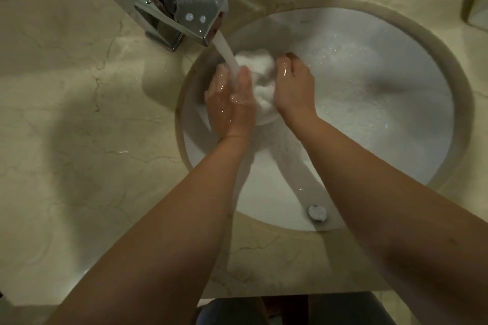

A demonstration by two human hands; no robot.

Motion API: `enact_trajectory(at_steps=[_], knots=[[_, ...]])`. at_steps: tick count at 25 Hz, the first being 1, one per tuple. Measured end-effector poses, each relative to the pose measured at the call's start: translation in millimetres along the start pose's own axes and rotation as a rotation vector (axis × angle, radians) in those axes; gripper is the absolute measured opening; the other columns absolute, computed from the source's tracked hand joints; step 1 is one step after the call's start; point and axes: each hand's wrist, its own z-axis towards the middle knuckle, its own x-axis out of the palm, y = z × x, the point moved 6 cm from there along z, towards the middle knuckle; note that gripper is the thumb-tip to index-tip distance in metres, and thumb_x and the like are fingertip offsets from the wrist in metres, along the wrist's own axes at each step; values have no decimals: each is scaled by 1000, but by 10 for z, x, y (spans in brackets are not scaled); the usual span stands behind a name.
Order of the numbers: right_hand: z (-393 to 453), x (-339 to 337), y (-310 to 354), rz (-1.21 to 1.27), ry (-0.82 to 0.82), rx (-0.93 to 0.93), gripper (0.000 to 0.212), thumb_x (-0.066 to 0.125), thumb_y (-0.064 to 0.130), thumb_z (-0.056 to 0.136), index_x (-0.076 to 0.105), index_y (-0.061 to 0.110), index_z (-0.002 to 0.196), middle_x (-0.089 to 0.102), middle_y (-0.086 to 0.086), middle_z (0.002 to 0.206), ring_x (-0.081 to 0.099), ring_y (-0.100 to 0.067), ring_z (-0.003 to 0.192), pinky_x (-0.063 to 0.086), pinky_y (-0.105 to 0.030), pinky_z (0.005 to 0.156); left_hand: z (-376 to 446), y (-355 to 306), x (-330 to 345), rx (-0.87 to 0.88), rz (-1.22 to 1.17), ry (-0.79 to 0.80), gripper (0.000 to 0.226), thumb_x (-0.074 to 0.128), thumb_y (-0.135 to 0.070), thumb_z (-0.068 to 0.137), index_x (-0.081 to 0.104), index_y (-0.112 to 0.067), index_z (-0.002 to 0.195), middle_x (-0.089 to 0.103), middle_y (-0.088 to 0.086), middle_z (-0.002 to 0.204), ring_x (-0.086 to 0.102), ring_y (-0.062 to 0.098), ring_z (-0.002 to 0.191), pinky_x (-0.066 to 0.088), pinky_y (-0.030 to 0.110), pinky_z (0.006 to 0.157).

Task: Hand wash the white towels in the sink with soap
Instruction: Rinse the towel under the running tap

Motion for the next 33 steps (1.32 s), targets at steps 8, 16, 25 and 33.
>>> enact_trajectory(at_steps=[8, 16, 25, 33], knots=[[-94, 184, -229, 58, 37, -106, 48, 37, 47, 95, 67, 16, 116, 68, -2, 113, 62, -17, 106, 48, -43, 96, -160, 182, 250, -111, -72, 261, 75, 26, -51, 89, 63, 4, 125, 60, 24, 130, 53, 36, 126, 38, 47, 110], [-105, 137, -480, 6, -170, -12, 61, 37, 59, 85, 66, 13, 113, 67, -6, 111, 61, -23, 104, 47, -40, 94, -94, 209, 438, 113, 50, 182, 50, 32, -40, 100, 73, -13, 113, 75, 2, 105, 69, 23, 93, 46, 26, 87], [310, 138, -391, -235, -134, 86, 40, 51, 49, 97, 67, 14, 109, 71, -8, 106, 64, -26, 99, 35, -23, 72, 94, 160, 574, 89, -40, 316, 29, 52, -13, 90, 75, -2, 103, 75, 14, 99, 72, 27, 92, 50, 31, 91], [452, 167, -303, -424, -92, -69, 36, 41, 32, 104, 68, 8, 100, 71, -14, 96, 65, -31, 88, 30, -23, 65, 238, 80, 653, 430, 328, 105, 40, 39, -28, 96, 74, -10, 103, 73, 10, 98, 65, 31, 91, 47, 38, 84]])
